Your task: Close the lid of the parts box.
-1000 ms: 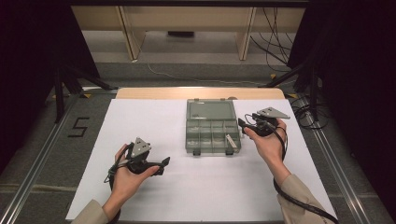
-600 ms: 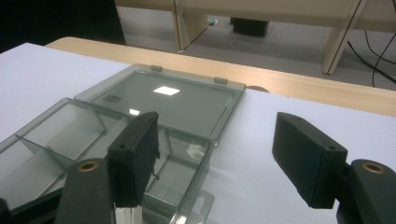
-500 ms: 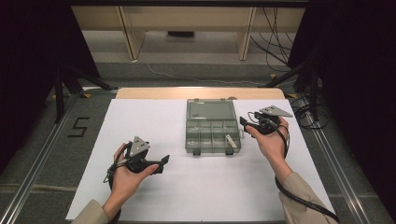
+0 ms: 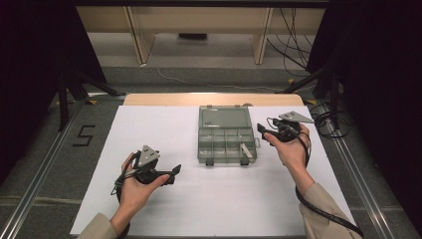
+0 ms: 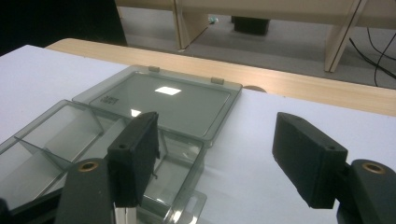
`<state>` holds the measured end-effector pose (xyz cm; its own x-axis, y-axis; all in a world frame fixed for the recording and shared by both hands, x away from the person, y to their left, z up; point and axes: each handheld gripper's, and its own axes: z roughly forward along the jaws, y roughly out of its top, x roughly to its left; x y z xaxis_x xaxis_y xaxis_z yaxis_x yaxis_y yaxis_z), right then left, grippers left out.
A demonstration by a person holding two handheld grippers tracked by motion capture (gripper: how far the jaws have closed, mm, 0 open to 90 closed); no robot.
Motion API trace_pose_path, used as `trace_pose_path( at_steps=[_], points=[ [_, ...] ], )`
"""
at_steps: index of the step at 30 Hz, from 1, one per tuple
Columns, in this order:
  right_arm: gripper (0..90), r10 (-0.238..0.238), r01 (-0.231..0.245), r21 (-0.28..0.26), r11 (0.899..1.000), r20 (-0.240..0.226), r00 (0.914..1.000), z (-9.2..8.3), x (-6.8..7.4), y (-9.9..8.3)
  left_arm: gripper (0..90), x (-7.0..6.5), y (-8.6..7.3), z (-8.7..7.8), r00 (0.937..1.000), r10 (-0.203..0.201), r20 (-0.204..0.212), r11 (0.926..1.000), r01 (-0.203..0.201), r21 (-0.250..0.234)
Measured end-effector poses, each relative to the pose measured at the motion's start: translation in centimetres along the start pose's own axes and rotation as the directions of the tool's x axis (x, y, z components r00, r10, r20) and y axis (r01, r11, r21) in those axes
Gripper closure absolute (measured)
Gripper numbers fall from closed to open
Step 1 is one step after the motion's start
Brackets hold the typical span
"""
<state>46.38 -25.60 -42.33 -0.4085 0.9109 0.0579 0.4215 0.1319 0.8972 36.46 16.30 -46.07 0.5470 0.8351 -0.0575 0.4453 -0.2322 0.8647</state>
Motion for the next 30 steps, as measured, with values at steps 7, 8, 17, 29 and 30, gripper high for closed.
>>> trace_pose_path(
  at_steps=[7, 8, 17, 29, 30],
  points=[
    [32.3, 0.003, -0.004, 0.015, 1.000, 0.009, 1.0000, -0.4, 0.0, 0.1, 6.6, -0.1, 0.2, 0.2, 0.9999, 0.006, 0.008, 0.9999, -0.006, -0.008],
    [32.4, 0.006, -0.006, 0.018, 1.000, 0.012, 0.9999, -0.4, 0.1, 0.2, 6.6, -0.1, 0.2, 0.1, 0.9999, 0.011, 0.007, 0.9999, -0.011, -0.009],
    [36.1, 0.006, -0.007, 0.034, 0.999, 0.011, 0.9999, 0.8, 0.6, 1.3, 6.7, -0.1, 0.3, 0.0, 0.9999, 0.010, 0.002, 0.9999, -0.010, -0.014],
    [45.3, -0.013, 0.010, 0.134, 0.991, 0.025, 0.9996, 6.3, -0.4, 3.4, 7.0, 0.0, 0.2, 0.2, 0.9998, -0.011, 0.016, 0.9999, 0.012, -0.012],
    [45.9, -0.003, -0.003, 0.160, 0.987, 0.035, 0.9994, 6.8, -0.5, 3.5, 7.0, 0.1, 0.2, 0.1, 0.9999, -0.003, 0.010, 0.9999, 0.003, -0.014]
  ],
)
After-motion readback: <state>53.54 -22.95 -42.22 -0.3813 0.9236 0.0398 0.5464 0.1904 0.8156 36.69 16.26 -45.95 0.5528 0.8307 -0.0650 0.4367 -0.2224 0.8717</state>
